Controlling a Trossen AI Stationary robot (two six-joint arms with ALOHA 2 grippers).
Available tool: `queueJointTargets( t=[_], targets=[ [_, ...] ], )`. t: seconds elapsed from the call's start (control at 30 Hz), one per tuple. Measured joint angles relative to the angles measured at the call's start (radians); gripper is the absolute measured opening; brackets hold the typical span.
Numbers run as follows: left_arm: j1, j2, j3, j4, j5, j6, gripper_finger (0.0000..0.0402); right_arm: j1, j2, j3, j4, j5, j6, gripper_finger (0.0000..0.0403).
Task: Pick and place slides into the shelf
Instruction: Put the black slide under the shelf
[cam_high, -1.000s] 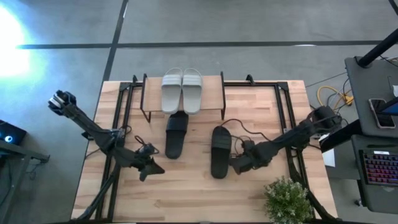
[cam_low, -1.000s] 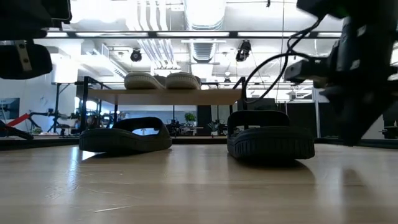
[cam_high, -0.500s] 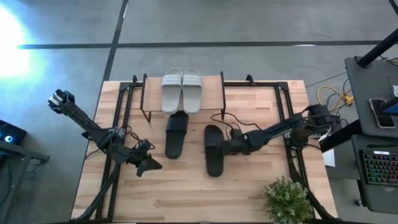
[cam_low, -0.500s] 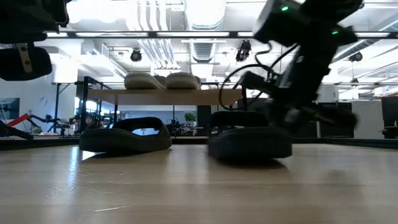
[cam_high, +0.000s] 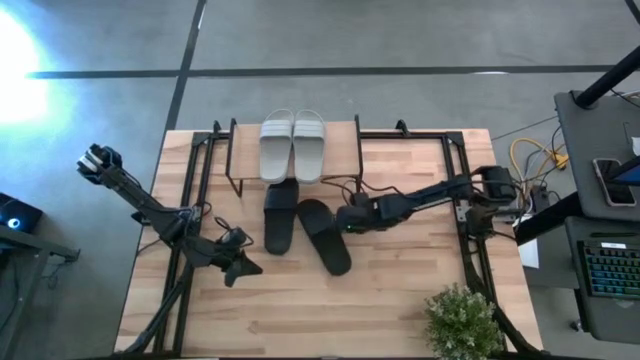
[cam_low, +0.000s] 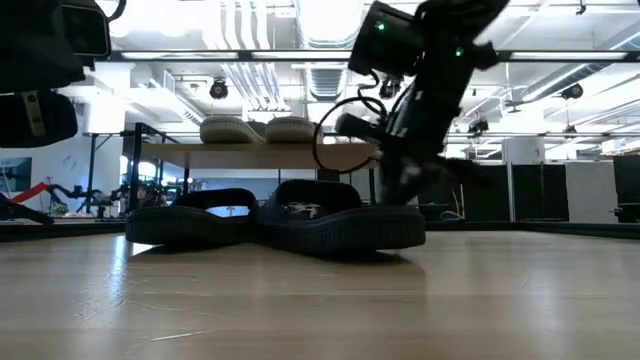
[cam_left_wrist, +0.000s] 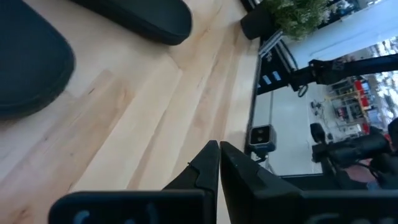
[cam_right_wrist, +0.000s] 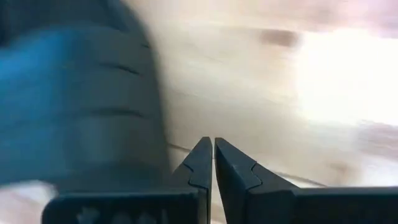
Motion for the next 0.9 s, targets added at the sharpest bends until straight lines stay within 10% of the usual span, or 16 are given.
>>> queueJointTargets(
  t=[0.9],
  targets=[
    [-0.007,-0.024,-0.008,0.000,0.017,0.037,0.0000,0.243,0.232,0.269,-0.003,-0.101,0.041,0.0012]
  ],
)
